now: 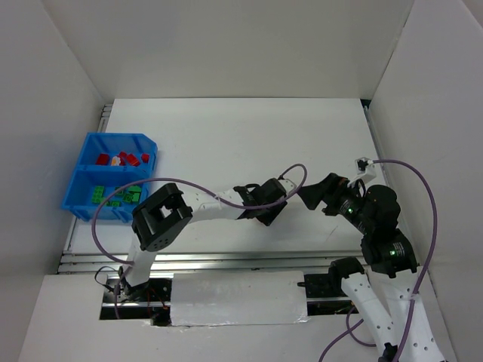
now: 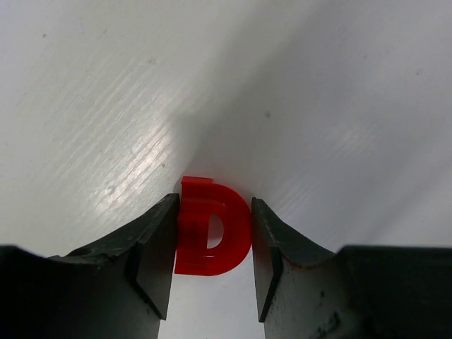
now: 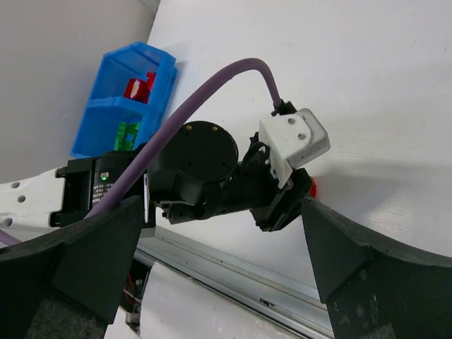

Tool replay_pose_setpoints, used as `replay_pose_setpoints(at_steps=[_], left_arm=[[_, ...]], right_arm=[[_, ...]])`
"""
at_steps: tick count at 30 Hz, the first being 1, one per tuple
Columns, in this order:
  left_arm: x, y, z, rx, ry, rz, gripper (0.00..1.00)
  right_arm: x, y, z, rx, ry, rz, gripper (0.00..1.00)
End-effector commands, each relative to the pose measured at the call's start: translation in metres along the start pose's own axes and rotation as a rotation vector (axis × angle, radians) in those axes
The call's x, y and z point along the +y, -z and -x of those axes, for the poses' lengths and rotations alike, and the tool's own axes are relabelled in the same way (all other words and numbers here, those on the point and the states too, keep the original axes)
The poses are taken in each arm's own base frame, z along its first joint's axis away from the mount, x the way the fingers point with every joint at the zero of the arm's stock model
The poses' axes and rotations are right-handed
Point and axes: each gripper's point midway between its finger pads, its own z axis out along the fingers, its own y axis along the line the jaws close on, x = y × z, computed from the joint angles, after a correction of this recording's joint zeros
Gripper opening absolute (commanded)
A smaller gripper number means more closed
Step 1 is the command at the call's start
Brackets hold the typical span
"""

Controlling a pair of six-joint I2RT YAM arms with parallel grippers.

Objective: Sort the legos into containers by color

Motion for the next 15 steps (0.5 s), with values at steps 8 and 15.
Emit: replay_pose_setpoints(at_steps=[8, 15], left_arm=[[0.082, 0.09, 0.028, -0.128, 0.219, 0.154, 0.0], [0.195, 0.206, 0.069, -0.358, 0.478, 0.443, 0.0]], right_arm=[[0.024, 0.003, 0.021, -0.053, 0.019, 0.079, 1.0], [0.021, -0.021, 0.011, 0.007, 0.002, 0.117, 1.0]])
